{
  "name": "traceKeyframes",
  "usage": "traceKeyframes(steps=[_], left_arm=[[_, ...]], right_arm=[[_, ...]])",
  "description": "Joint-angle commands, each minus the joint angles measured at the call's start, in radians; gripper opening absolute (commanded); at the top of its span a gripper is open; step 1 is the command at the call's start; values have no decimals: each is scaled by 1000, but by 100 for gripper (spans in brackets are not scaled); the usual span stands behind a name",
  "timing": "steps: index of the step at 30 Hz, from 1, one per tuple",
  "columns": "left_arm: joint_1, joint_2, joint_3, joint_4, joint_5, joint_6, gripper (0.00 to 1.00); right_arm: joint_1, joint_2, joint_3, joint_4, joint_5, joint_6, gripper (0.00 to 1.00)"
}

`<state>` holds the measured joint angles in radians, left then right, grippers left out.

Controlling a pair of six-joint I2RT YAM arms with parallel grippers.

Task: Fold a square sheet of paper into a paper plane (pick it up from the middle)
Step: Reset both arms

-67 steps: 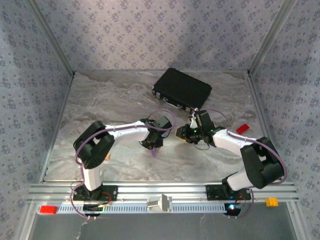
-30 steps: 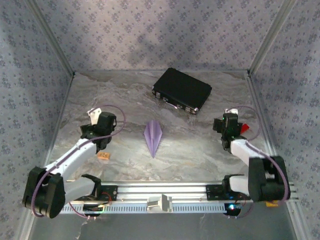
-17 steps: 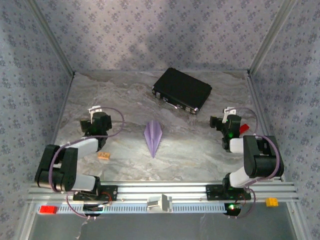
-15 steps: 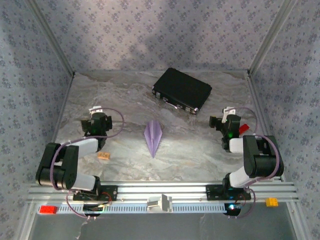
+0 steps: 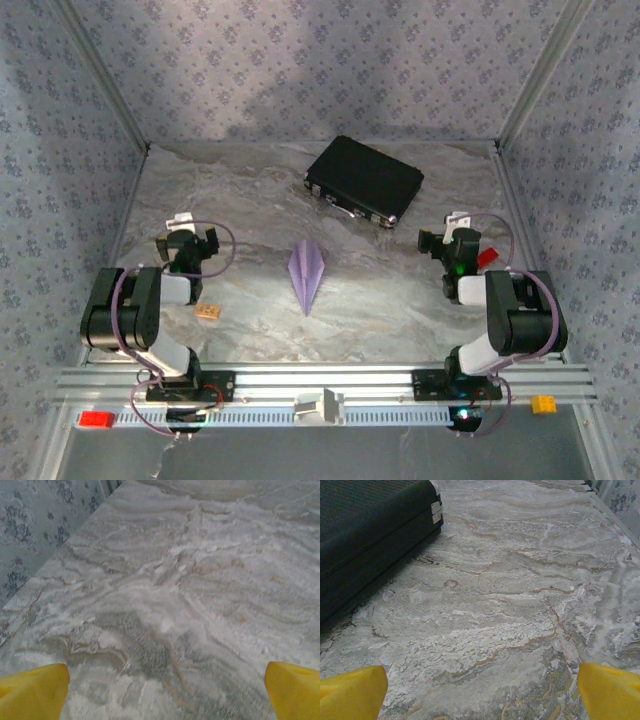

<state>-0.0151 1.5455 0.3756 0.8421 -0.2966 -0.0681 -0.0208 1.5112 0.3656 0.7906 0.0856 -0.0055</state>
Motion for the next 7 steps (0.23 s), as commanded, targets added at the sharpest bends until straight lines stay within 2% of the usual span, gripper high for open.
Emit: traceKeyframes(steps=[1,7], left_arm=[[-5,-11,13,24,18,-3,100],[-3,-14,15,12,20,-4,100]], right_arm=[[4,12,24,21,16,-15,99],[4,9,22,22,14,-16,99]])
